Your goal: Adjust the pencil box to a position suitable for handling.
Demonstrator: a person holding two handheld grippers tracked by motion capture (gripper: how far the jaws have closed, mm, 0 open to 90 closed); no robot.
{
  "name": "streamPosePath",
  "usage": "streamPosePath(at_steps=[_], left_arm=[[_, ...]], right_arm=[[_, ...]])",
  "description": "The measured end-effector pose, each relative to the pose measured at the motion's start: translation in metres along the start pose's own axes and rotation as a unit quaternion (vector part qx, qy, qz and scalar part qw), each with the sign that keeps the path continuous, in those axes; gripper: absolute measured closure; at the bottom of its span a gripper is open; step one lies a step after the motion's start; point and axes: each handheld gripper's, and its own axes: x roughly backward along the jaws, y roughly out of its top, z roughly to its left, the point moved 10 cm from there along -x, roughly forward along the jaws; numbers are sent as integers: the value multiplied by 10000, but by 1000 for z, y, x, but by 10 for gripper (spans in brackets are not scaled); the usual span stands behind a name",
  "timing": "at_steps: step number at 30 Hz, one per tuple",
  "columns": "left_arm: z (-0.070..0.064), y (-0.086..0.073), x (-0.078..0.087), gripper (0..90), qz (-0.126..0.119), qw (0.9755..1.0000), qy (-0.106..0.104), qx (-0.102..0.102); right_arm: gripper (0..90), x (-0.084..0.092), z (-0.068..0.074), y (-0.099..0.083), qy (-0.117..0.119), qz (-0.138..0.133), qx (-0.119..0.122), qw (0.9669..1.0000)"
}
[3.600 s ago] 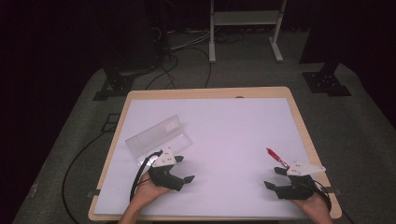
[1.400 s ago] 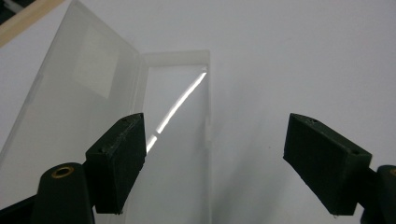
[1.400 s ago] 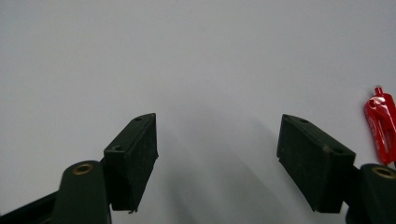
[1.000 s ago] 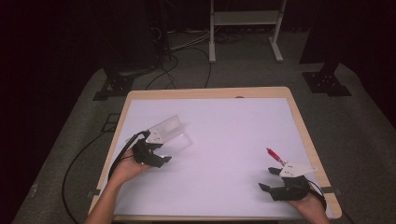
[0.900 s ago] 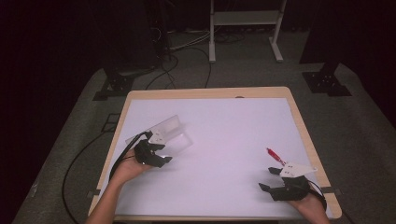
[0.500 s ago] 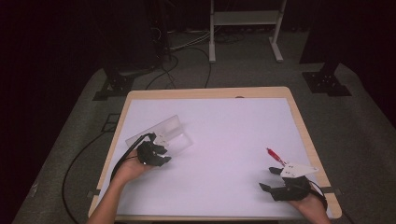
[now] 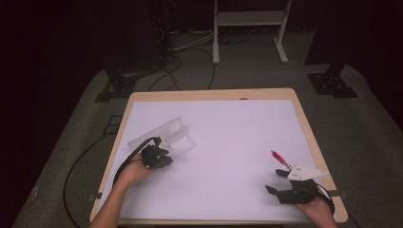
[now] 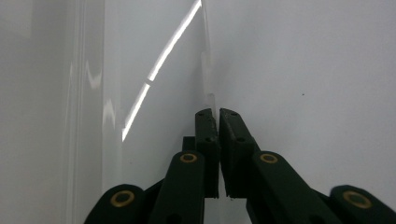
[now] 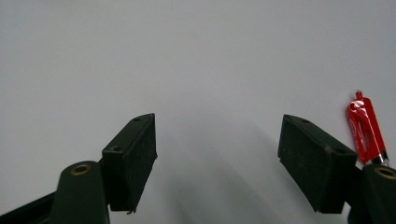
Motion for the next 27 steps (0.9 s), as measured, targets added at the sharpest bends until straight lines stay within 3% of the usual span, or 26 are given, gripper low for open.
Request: streamPosePath(at_steps=[10, 22, 27], left_arm=[[-1, 1, 1, 888, 7, 9999, 111, -130], [-8, 13, 18, 892, -326, 9986, 238, -328], [-22, 30, 22, 892, -386, 9970, 152, -646]], right_arm=[[272, 1, -1, 0, -30, -42, -55, 10000], [272, 1, -3, 1, -79, -45, -62, 9999], [272, 1, -4, 1, -87, -48, -59, 9999]])
